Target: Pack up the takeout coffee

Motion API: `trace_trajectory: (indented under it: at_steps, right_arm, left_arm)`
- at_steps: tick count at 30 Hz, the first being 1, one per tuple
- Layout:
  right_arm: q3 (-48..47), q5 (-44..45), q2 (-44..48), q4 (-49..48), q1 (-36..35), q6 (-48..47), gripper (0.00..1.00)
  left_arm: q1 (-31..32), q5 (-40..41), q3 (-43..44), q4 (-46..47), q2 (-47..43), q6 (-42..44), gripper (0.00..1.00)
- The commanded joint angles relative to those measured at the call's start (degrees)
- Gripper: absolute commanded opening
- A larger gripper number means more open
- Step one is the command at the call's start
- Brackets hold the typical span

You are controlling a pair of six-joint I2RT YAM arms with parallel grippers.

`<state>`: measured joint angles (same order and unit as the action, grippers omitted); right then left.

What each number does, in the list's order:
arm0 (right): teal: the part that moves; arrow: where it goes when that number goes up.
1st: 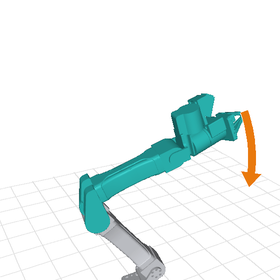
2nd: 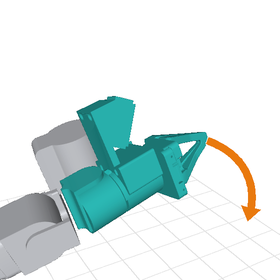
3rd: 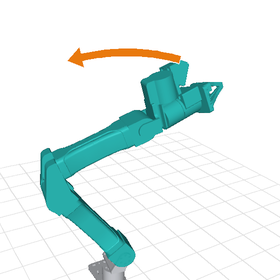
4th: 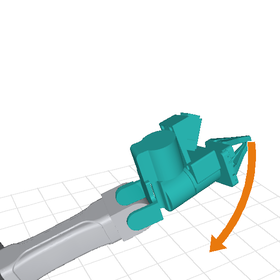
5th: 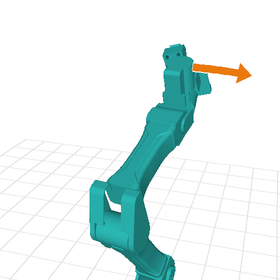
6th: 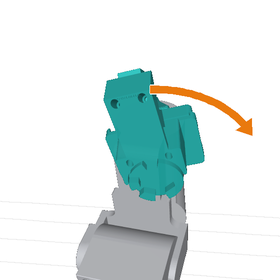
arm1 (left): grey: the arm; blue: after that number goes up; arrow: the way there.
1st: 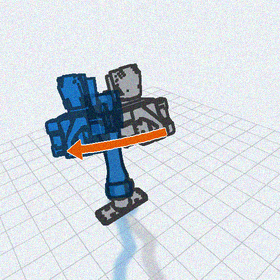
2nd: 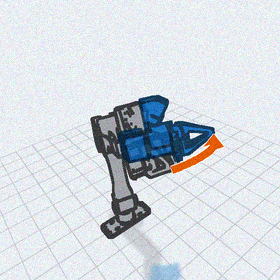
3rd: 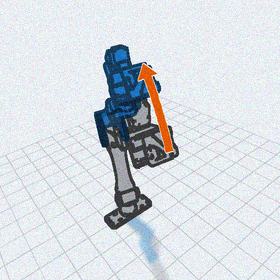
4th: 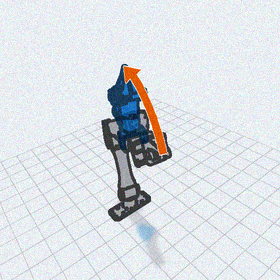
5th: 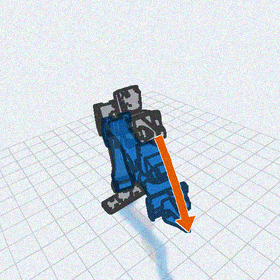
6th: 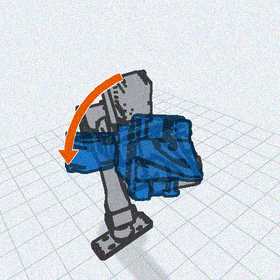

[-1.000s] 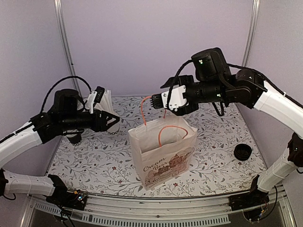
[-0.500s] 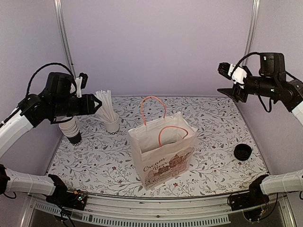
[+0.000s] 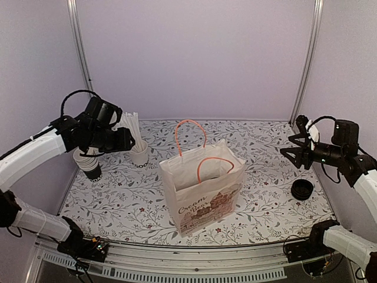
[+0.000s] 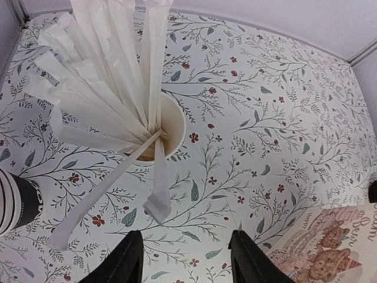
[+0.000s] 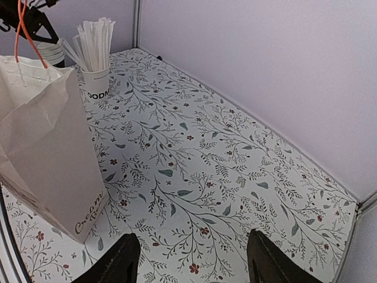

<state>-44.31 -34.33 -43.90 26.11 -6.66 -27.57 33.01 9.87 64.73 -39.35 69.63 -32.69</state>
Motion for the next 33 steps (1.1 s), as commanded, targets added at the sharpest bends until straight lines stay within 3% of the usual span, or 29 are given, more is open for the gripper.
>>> trace_trajectory:
  at_steps: [1, 15, 21, 26, 33]
  right_arm:
    - [1.5, -6.8, 4.2, -7.5, 2.6, 5.7, 0.65]
    - [4.7, -12.8, 8.3, -7.7, 3.4, 5.8, 0.65]
    - [5.0, -10.3, 9.2, -8.1, 3.7, 5.3, 0.65]
    - [5.4, -11.0, 8.9, -8.1, 3.8, 5.0, 0.65]
    - [5.4, -10.0, 7.7, -8.3, 3.8, 4.2, 0.65]
  left_arm:
    - [-1.0, 4.4, 3.7, -3.9, 5.9, -2.3, 0.52]
    - [-1.3, 8.9, 5.9, 0.8, 11.5, -0.1, 0.34]
    - [-1.3, 9.7, 9.6, -1.7, 12.8, 0.1, 0.00]
    - [-0.2, 8.0, 20.9, -11.5, 11.1, 0.1, 0.00]
    - [7.0, 8.0, 38.8, -28.9, 8.4, -2.8, 0.00]
